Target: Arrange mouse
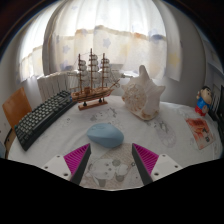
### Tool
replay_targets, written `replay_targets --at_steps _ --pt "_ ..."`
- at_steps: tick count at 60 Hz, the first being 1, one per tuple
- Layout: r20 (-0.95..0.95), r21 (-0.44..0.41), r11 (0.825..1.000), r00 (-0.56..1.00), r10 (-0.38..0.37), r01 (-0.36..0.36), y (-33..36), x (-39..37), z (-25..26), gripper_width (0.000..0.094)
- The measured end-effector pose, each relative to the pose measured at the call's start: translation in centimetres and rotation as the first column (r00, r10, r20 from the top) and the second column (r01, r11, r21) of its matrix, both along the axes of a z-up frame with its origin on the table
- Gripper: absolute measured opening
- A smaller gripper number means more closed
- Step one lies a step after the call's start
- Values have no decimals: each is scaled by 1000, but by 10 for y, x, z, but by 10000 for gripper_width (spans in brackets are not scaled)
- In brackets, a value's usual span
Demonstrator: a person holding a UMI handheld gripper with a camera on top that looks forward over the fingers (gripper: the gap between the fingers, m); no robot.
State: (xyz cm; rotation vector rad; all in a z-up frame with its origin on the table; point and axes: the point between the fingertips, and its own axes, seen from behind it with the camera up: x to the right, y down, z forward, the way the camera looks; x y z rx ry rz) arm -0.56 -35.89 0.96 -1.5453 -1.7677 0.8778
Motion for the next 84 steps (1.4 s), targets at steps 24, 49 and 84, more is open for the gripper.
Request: replay_targets --at_steps 24,49,84 --pt "6 5 1000 1000 -3 3 6 -79 -16 858" --pt "38 -41 999 999 -31 32 11 -114 -19 689" --pt "-94 -133 991 995 12 -25 89 -108 193 404"
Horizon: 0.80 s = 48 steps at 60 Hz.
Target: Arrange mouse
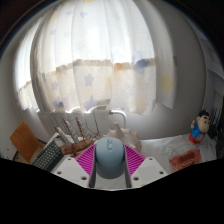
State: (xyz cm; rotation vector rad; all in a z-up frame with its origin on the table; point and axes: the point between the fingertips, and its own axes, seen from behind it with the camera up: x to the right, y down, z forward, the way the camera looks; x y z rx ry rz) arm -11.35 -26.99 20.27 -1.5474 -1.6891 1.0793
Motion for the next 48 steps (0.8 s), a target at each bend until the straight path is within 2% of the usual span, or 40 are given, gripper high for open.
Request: replay_targets --at_steps 8,15,20,27,39,44,46,48 --pt "-18 47 991 992 -124 125 130 -12 13 405" --pt "31 76 964 966 -256 253 241 -11 -23 404" --pt "48 121 942 946 -319 312 312 -8 -65 406" --pt "112 137 925 922 -371 355 372 4 -135 406" --pt "158 164 924 915 -371 346 409 15 -202 442" --pt "199 154 920 901 -385 359 414 23 -216 531" --pt "207 160 917 896 -392 364 416 26 -216 603" --pt "211 171 917 895 -392 361 418 29 -213 733"
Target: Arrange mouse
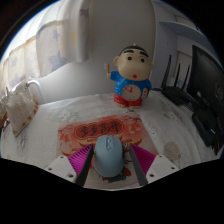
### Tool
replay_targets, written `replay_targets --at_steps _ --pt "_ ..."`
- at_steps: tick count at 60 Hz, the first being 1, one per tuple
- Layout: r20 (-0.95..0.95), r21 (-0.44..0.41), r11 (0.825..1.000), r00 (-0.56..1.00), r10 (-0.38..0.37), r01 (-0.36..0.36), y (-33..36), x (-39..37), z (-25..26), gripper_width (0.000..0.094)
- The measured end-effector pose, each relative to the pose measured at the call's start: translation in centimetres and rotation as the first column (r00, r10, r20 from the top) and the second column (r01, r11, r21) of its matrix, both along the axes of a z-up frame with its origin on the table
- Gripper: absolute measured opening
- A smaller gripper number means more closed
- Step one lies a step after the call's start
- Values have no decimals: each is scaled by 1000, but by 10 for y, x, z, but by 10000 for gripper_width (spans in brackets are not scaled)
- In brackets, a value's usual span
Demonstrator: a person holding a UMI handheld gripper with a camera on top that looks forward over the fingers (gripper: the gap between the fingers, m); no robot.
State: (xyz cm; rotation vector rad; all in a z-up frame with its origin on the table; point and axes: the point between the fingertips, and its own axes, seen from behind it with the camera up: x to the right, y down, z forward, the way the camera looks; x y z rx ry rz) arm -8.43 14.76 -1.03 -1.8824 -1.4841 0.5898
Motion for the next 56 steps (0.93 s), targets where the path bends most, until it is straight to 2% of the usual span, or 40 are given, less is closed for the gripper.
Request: replay_targets --at_steps 1,2,4,22,28,39,56 --pt "2 6 1000 1000 1 -1 0 2 3 832" --pt "2 11 1000 1000 -1 1 2 3 7 870" --pt "6 18 1000 1000 -8 8 2 9 17 831" --pt "28 -25 999 999 39 -38 -83 128 154 848" --pt "32 -4 998 997 64 -64 -110 168 183 849" --pt "35 -39 996 996 80 -78 -152 212 200 851" --pt "43 -19 994 993 112 -111 -174 228 194 848"
